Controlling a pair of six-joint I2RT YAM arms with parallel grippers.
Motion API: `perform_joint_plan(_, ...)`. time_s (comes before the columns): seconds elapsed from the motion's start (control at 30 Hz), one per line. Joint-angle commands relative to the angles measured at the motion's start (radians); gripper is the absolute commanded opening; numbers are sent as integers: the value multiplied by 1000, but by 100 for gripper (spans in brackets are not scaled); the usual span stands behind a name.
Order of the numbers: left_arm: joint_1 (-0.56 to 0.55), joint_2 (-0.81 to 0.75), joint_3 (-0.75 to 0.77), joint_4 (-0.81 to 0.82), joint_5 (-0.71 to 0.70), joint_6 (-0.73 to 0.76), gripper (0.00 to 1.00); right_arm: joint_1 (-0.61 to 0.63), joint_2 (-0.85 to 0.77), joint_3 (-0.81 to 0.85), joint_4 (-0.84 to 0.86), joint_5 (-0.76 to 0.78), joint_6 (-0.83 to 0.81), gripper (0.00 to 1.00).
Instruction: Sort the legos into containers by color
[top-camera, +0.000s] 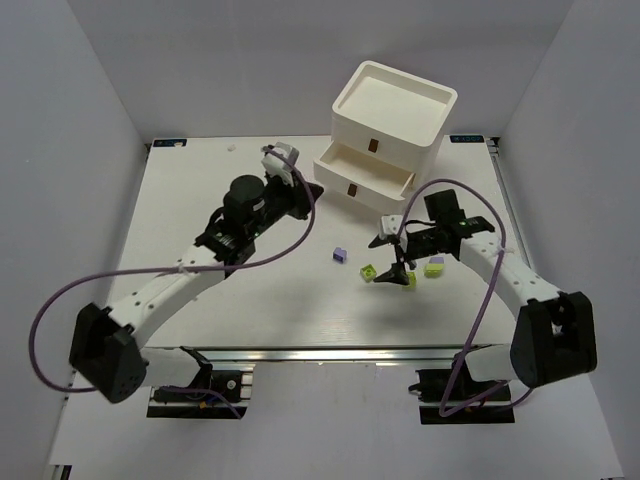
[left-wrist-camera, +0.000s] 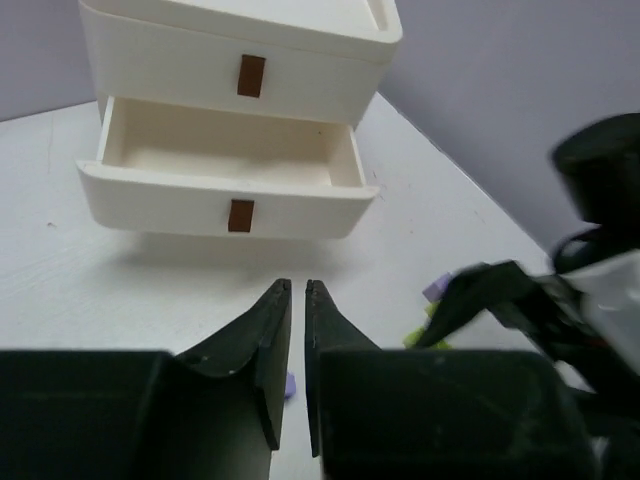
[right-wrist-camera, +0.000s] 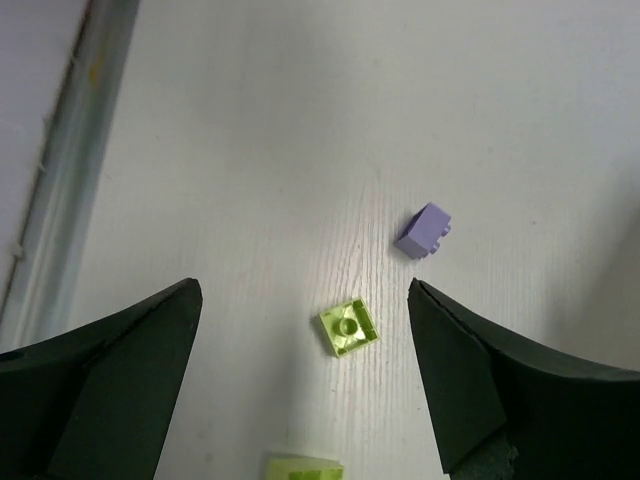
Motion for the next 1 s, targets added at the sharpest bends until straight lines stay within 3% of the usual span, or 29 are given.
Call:
perform_joint_plan(0.0,3,-134,-69,-238,67,105,24,61,91,32,5,250,-182,89)
perform_joint_plan(0.03,3,-164,-117,-261,50,139,37,97,116,47,1,281,-190,89)
perform_joint_plan(0.07,3,-195,-145,-267,27,156,63,110,144,63,-4,312,-195,89)
perform_joint_plan(0.17,3,-298,-243,-261,-69,220,84,153,239,109,-3,410,-199,89)
perform_joint_plan(0.37,-7,-335,-193,-353,-192,335,87,193,363,171,-24,516,-195,89)
perform_joint_plan(0.57,-7,-390,-211,-347,-174,337,88,219,428,182,-21,579,-187,83)
perform_joint_plan(0.87,-7,-404,-210,-353,-191,342,88,231,463,188,-18,614,-191,52)
perform_joint_plan(0.9,-7,-404,-210,-350,-194,342,88,229,463,192,-18,608,-191,39)
perform_joint_plan(0.97,-7,-405,-214,-350,-197,342,88,231,446,196,-33,591,-191,25)
